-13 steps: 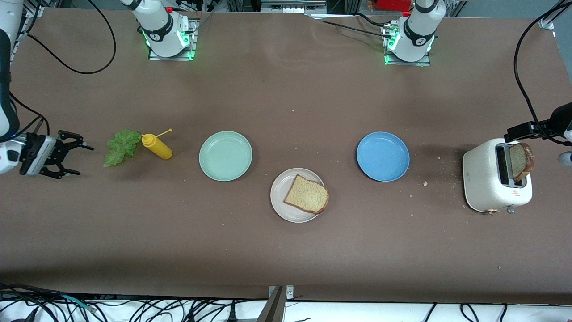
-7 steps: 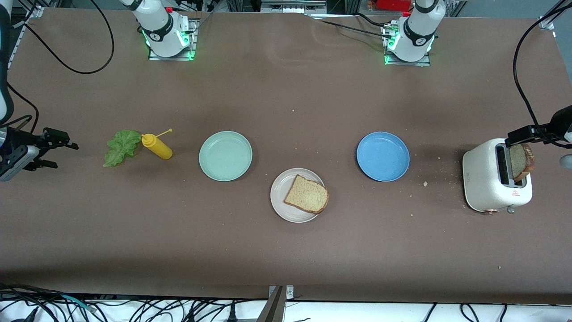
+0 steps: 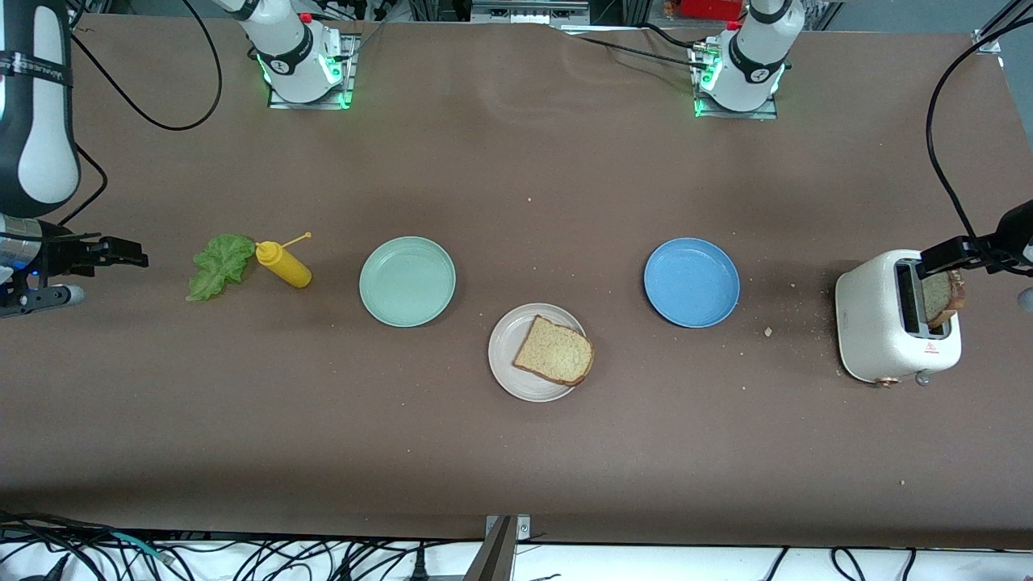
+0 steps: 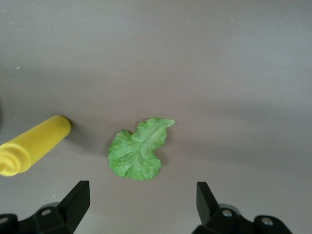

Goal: Make sandwich in beige plate with both arms
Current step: 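Reach the right gripper down and grasp the green lettuce leaf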

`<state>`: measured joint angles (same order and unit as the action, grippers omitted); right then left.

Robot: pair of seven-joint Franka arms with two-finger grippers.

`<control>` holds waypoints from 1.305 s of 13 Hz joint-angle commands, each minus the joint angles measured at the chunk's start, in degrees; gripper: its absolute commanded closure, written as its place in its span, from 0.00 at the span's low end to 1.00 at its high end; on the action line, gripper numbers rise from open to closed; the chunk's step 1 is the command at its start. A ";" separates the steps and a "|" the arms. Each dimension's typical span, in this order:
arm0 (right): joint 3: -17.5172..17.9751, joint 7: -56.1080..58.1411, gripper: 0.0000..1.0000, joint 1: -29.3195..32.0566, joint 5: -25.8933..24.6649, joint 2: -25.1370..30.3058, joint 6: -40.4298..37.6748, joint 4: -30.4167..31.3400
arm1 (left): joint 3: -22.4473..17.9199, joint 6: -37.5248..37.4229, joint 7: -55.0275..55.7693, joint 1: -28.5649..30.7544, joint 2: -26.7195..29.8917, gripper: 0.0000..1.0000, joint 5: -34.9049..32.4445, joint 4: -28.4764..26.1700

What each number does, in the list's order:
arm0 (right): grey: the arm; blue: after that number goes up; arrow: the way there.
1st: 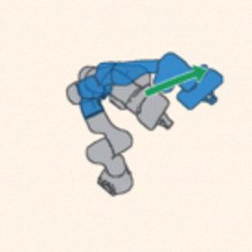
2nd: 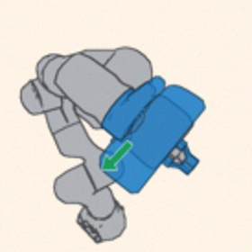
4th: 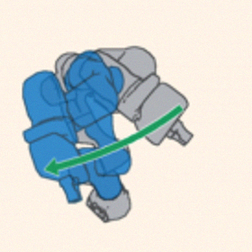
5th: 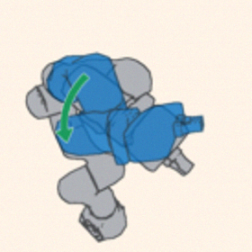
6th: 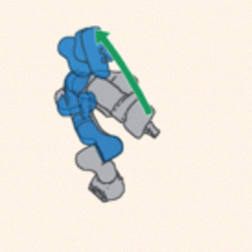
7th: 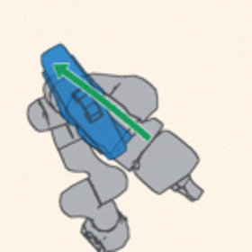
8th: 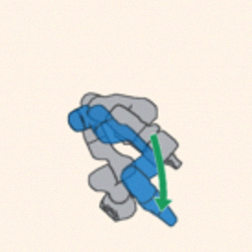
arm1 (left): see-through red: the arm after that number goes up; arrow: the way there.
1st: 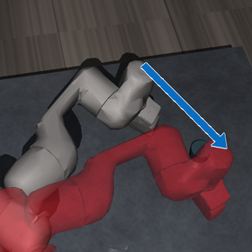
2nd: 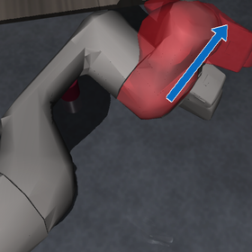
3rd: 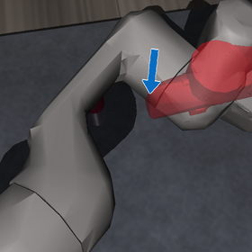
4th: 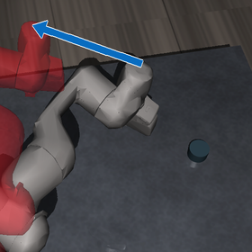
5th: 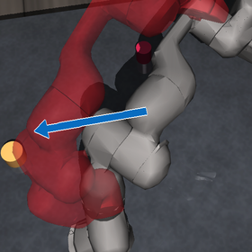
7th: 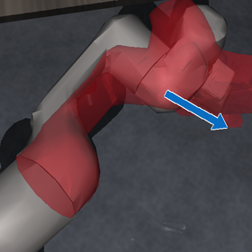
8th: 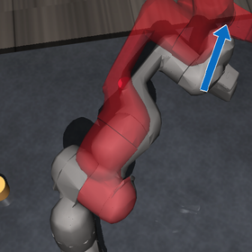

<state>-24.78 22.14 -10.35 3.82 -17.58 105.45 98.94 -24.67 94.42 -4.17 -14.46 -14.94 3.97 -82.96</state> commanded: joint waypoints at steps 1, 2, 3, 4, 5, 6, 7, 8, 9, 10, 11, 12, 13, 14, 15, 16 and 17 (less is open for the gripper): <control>-0.01 -10.76 0.04 -0.73 -2.58 -0.26 -1.03 0.90 | 0.07 1.38 0.21 0.22 -0.71 0.00 -1.42 0.00; -0.01 -14.11 0.04 -1.77 -3.28 -1.22 -0.95 1.77 | 0.07 1.90 0.21 0.31 -0.71 0.00 -1.42 -0.27; -0.01 -16.06 0.04 -2.22 -3.29 -1.58 -0.60 2.91 | 0.07 1.91 0.21 0.31 -0.79 0.00 -1.25 -0.36; 0.08 -17.47 0.04 -2.83 -3.29 -1.85 -0.24 4.06 | -0.02 1.91 0.21 0.40 -0.88 0.00 -0.73 -0.27; 0.08 -18.27 0.04 -3.19 -3.29 -1.85 0.80 5.46 | -0.02 1.91 0.21 0.49 -0.88 0.00 -0.11 -0.27; 0.08 -19.15 0.04 -3.45 -3.29 -1.85 2.38 7.30 | -0.02 1.82 0.30 0.49 -0.88 0.00 -0.11 -0.36; 0.08 -19.68 0.04 -3.45 -3.29 -1.85 4.57 9.84 | -0.02 1.64 0.30 0.49 -0.88 0.00 -0.11 -0.36; 0.17 -19.86 0.04 -3.54 -3.29 -1.85 7.55 12.57 | -0.02 1.64 0.30 0.49 -0.88 0.00 -0.11 -0.36; 0.08 -20.81 0.04 -4.50 -3.29 -1.85 10.80 15.12 | -0.02 1.64 0.30 0.49 -0.88 0.00 -0.11 -0.53; 0.08 -21.43 0.04 -4.59 -3.29 -1.76 14.49 17.75 | -0.02 1.64 0.30 0.58 -0.88 0.00 -0.11 -0.79; 0.08 -21.79 0.04 -4.68 -3.12 -1.76 18.53 20.04 | -0.11 1.64 0.39 0.66 -0.88 0.00 -0.11 -0.80; 0.17 -22.92 0.04 -4.68 -2.77 -1.93 20.83 21.98 | -0.02 1.64 0.30 0.84 -0.88 0.00 -0.11 -0.80; 0.17 -24.76 0.04 -5.12 -2.76 -2.11 22.24 23.65 | -0.02 1.73 0.30 0.84 -1.06 0.00 -0.11 -0.80; 0.17 -25.30 0.04 -5.30 -2.76 -2.20 23.30 24.89 | -0.02 1.82 0.30 0.93 -1.15 0.00 -0.11 -0.80; 0.17 -25.57 0.04 -5.30 -2.76 -2.72 25.14 26.29 | -0.02 1.90 0.30 1.19 -1.15 0.00 -0.11 -0.80; 0.17 -25.66 0.03 -5.30 -2.76 -3.68 28.29 27.78 | -0.02 1.91 0.30 1.19 -1.15 0.00 -0.11 -0.80; 0.25 -25.66 0.03 -5.30 -2.76 -4.39 31.54 29.28 | -0.02 1.99 0.30 1.19 -1.23 0.00 -0.11 -0.80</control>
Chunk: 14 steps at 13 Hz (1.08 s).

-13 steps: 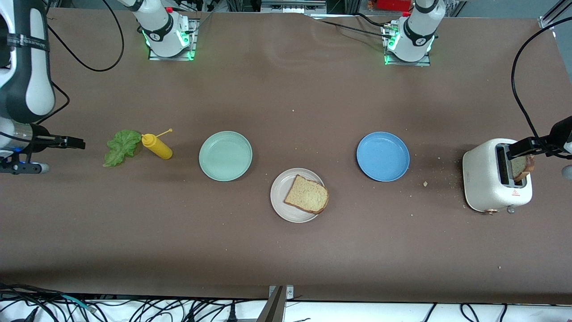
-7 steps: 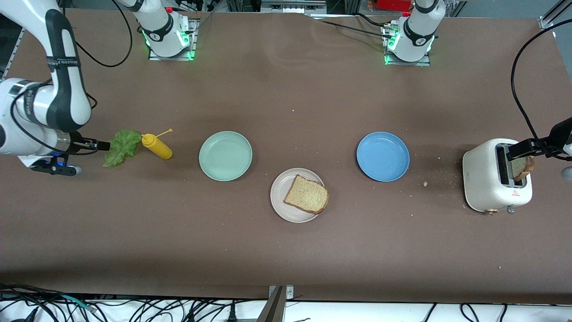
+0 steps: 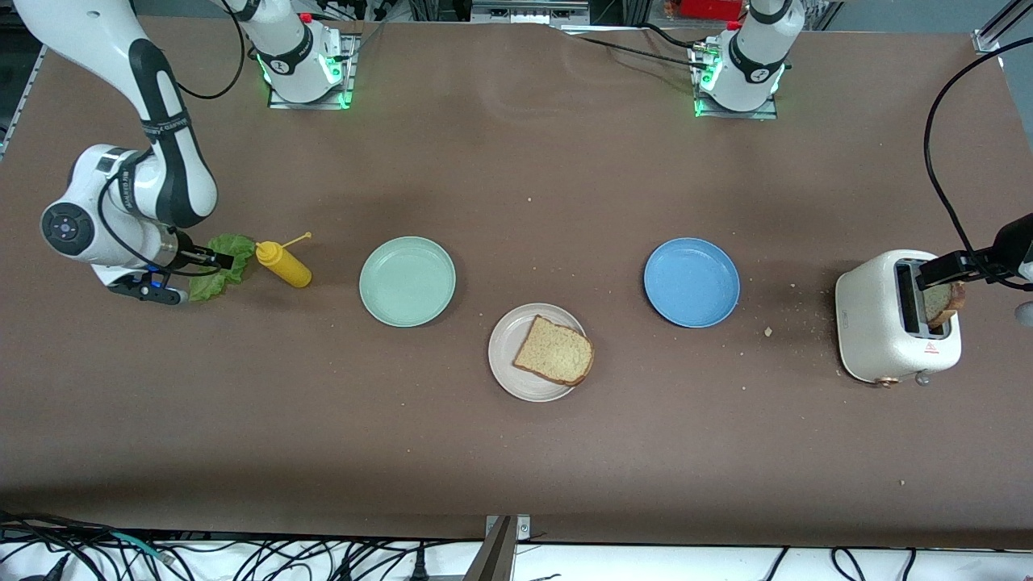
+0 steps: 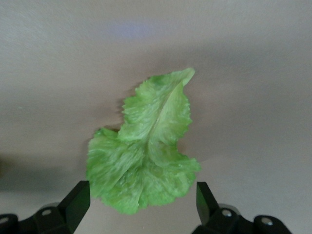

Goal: Make sandwich in beige plate with both arms
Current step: 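Reach the right gripper down and grasp the green lettuce leaf, then lift the lettuce leaf with the right gripper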

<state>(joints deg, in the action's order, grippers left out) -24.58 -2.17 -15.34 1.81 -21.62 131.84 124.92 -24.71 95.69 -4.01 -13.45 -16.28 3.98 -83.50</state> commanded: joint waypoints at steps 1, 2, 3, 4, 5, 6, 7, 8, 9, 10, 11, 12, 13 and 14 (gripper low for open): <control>0.06 -1.35 0.03 -0.30 -0.58 -0.87 7.10 4.10 | 0.01 0.81 0.15 0.17 -0.32 0.00 -0.11 -0.26; 0.06 -1.43 0.03 -0.21 -0.41 -1.75 7.38 4.11 | 0.01 1.33 0.15 0.17 -0.42 0.00 -0.11 -0.26; 0.15 -1.44 0.03 -0.21 -0.23 -2.02 7.55 4.11 | 0.01 1.51 0.15 0.17 -0.50 0.00 -0.02 -0.26; 0.23 -1.44 0.05 -0.30 -0.23 -2.46 7.55 4.11 | 0.01 1.60 0.15 0.17 -0.50 0.00 -0.11 -0.26; 0.32 -1.44 0.16 -0.30 -0.14 -2.63 7.55 4.11 | 0.01 1.60 0.15 0.17 -0.50 0.00 -0.11 -0.26; 0.32 -1.44 0.37 -0.30 -0.14 -2.72 7.47 4.11 | 0.01 1.60 0.15 0.17 -0.68 0.00 -0.11 -0.26; 0.32 -1.44 0.60 -0.30 -0.14 -2.64 7.29 4.11 | 0.01 1.60 0.15 0.17 -0.68 0.00 -0.11 -0.26; 0.32 -1.44 0.80 -0.30 -0.14 -2.64 7.29 4.11 | 0.01 1.60 0.23 0.17 -0.68 0.00 -0.11 -0.26; 0.32 -1.35 0.96 -0.30 -0.14 -2.64 7.20 4.11 | 0.01 1.60 0.24 0.17 -0.68 0.00 -0.11 -0.26; 0.32 -1.35 1.00 -0.30 -0.14 -2.64 7.20 4.11 | 0.01 1.60 0.24 0.17 -0.68 0.00 -0.11 -0.26; 0.41 -1.35 1.00 -0.30 -0.14 -2.64 7.20 4.11 | 0.01 1.60 0.24 0.17 -0.68 0.00 -0.11 -0.26; 0.76 -1.26 1.00 -0.30 -0.14 -2.37 7.12 4.02 | 0.01 1.60 0.24 0.17 -0.68 0.00 -0.11 -0.26; 0.85 -1.09 1.00 -0.39 -0.14 -1.85 6.94 3.85 | 0.01 1.60 0.24 0.17 -0.68 0.00 -0.11 -0.26; 0.85 -0.56 1.00 -0.47 -0.23 -0.97 6.16 3.50 | 0.01 1.60 0.24 0.17 -0.68 0.00 -0.11 -0.18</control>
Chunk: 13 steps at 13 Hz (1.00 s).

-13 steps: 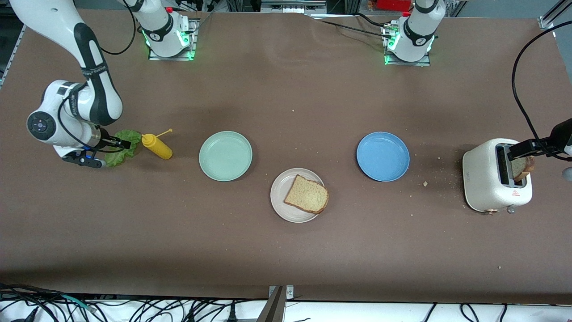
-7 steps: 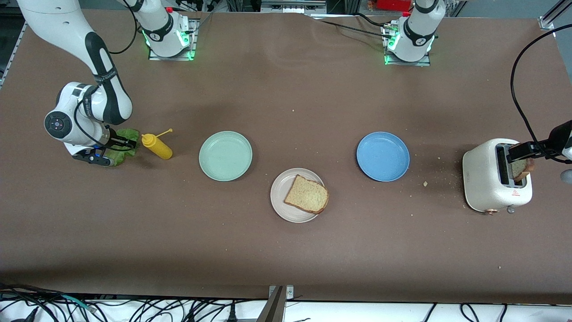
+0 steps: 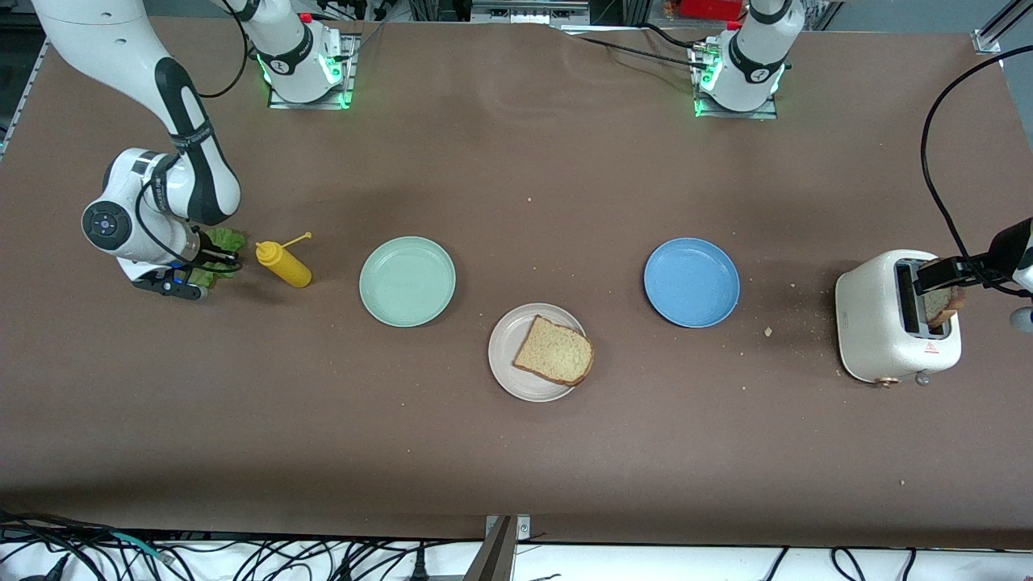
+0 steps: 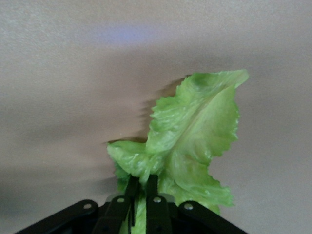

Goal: Make sandwich in beige plate with both arms
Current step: 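Lift the lettuce leaf with the right gripper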

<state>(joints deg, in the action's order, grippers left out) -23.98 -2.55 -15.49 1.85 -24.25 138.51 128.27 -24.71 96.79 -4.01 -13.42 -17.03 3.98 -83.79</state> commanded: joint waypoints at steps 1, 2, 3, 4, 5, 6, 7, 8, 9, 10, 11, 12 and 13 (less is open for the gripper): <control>0.33 0.00 1.00 -0.42 -0.27 2.53 -1.39 -0.04 | -0.07 0.50 0.23 0.15 0.06 0.00 -0.11 0.03; 0.34 0.17 1.00 -0.42 -0.53 3.76 -2.27 -0.39 | 0.01 0.50 0.23 0.15 0.06 0.00 -0.11 0.03; 0.34 0.26 1.00 -0.60 -0.97 4.99 -4.45 -1.35 | -0.07 0.50 0.23 0.15 0.06 0.00 -0.11 0.12; 0.25 0.26 1.00 -0.60 -1.23 5.96 -8.30 -3.44 | -0.07 0.50 0.23 0.15 0.06 0.00 -0.11 0.03; 0.16 0.26 1.00 -0.60 -1.32 6.75 -13.39 -6.51 | -0.07 0.50 0.23 0.15 0.06 0.00 -0.11 0.03; 0.16 0.35 1.00 -0.60 -1.33 7.11 -19.70 -10.80 | -0.07 0.50 0.23 0.15 0.06 0.00 -0.11 0.12; 0.16 0.35 1.00 -0.60 -1.33 7.02 -26.03 -15.81 | 0.01 0.50 0.23 0.15 0.06 0.00 -0.11 0.12; 0.25 0.26 1.00 -0.60 -1.33 6.67 -32.10 -20.99 | -0.07 0.59 0.23 0.15 0.06 0.00 -0.11 0.12; 0.25 -0.09 1.00 -0.60 -1.24 6.23 -37.12 -25.65 | -0.07 0.85 0.23 0.15 0.06 0.00 -0.20 0.12; 0.33 -0.26 1.00 -0.68 -1.15 6.06 -40.82 -29.62 | 0.01 0.85 0.23 0.15 0.06 0.00 -0.20 0.12; 0.42 -0.27 1.00 -1.12 -0.89 5.79 -43.30 -32.96 | -0.07 0.85 0.23 0.15 0.06 0.00 -0.20 0.12; 0.42 -0.27 1.00 -2.00 -0.45 5.70 -45.15 -35.69 | -0.07 0.85 0.23 0.15 0.06 0.00 -0.20 0.12; 0.51 -0.96 1.00 -2.61 0.16 5.70 -46.38 -37.64 | -0.07 0.85 0.23 0.15 0.06 0.00 -0.20 0.12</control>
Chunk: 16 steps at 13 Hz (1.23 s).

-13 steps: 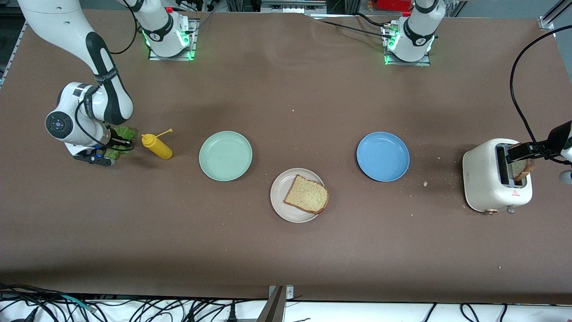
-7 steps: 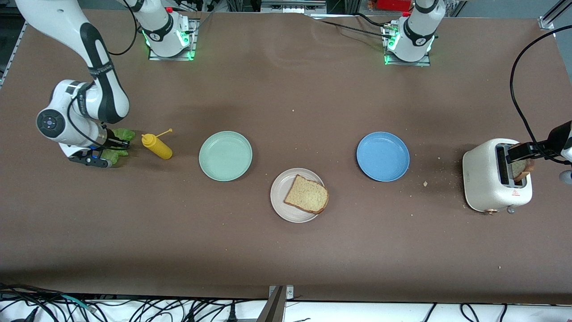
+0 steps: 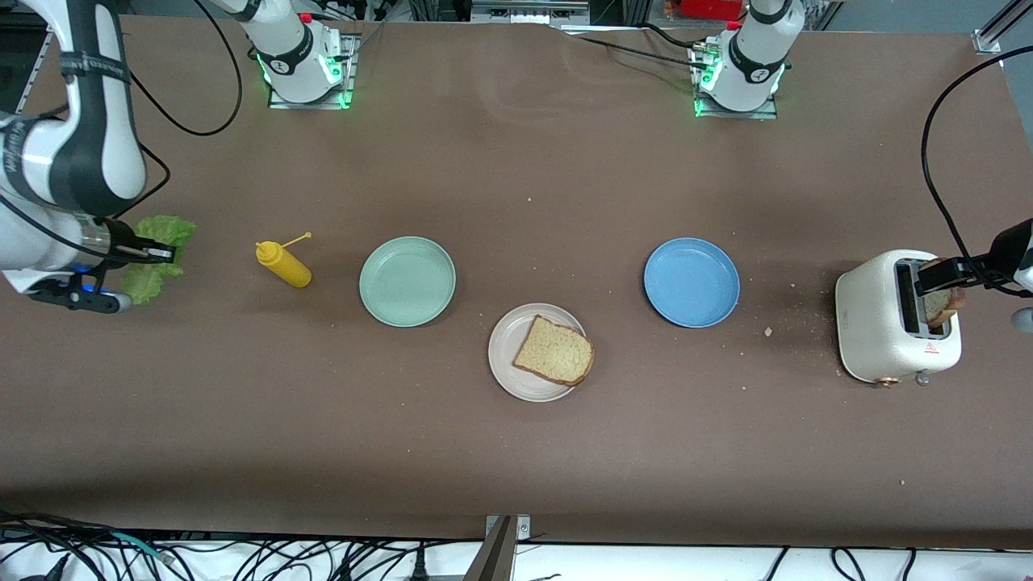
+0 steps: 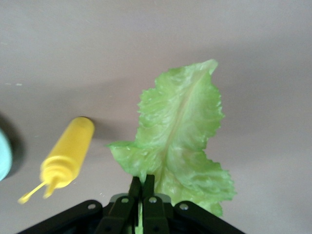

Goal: Make sandwich in beige plate with both arms
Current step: 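Lift the lettuce leaf with the right gripper, then carry the lettuce leaf over the toast on the beige plate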

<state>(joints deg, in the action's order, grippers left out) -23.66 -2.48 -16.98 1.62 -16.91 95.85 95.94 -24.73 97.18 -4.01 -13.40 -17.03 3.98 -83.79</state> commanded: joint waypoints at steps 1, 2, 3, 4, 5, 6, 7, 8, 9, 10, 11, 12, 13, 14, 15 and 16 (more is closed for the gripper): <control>0.37 -3.39 1.00 -1.82 2.41 -1.55 -4.35 -6.46 | -0.06 0.46 0.23 0.13 0.07 0.00 -0.20 0.12; 0.37 -6.37 1.00 -3.22 5.82 -1.54 -4.36 -7.25 | -0.06 0.46 0.23 0.13 0.07 0.00 -0.29 0.12; 0.37 -9.71 1.00 -4.19 9.07 -1.54 -4.27 -8.04 | -0.06 0.46 0.23 0.13 0.24 0.00 -0.29 0.12; 0.37 -13.83 1.00 -6.29 10.93 -1.63 -3.84 -8.57 | -0.06 0.38 0.23 0.13 0.33 0.00 -0.46 0.12; 0.37 -18.83 1.00 -8.05 12.43 -2.07 -3.40 -9.01 | -0.06 0.38 0.23 0.13 0.42 0.00 -0.55 0.21; 0.55 -24.01 1.00 -10.33 14.62 -2.77 -2.26 -9.72 | -0.06 0.38 0.14 0.13 0.51 0.00 -0.81 0.21; 0.64 -29.72 1.00 -12.79 16.64 -3.38 -0.25 -9.98 | -0.14 0.29 0.14 0.13 0.51 0.00 -0.90 0.12; 0.64 -34.83 1.00 -14.99 17.88 -4.17 2.29 -9.99 | -0.14 0.20 0.05 0.22 0.51 0.00 -0.99 0.03; 0.64 -39.40 1.00 -17.45 18.77 -5.05 5.19 -9.99 | -0.23 0.20 -0.03 0.83 0.51 0.00 -0.99 -0.05; 0.64 -43.88 1.00 -19.39 19.82 -6.28 7.92 -9.99 | -0.23 0.20 -0.30 1.09 0.42 0.00 -0.99 -0.05; 0.64 -48.19 1.00 -21.15 21.40 -7.42 11.08 -9.99 | -0.23 0.20 -0.47 1.44 0.25 0.00 -0.99 -0.05; 0.72 -51.98 1.00 -22.56 23.85 -8.74 14.15 -10.07 | -0.23 0.37 -0.56 1.97 0.07 0.00 -0.99 -0.05; 0.72 -56.10 1.00 -24.14 26.74 -10.23 17.49 -10.77 | -0.23 0.46 -0.65 2.50 -0.02 0.00 -1.08 -0.05; 0.72 -60.24 1.00 -25.37 29.47 -12.16 20.83 -11.99 | -0.23 0.90 -0.65 2.94 -0.37 0.00 -1.17 -0.05; 0.72 -63.93 1.00 -25.64 32.02 -13.92 23.04 -13.49 | -0.23 1.34 -0.74 3.03 -0.72 0.00 -1.17 -0.05; 0.72 -67.28 1.00 -26.34 34.74 -15.85 24.19 -15.59 | -0.23 1.43 -0.74 3.55 -0.90 0.00 -1.17 -0.05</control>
<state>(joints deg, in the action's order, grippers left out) -22.27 -63.90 -42.73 32.00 -28.65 118.86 85.84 -25.20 97.76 -4.10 -10.52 -17.50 3.98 -83.84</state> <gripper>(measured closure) 0.956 0.000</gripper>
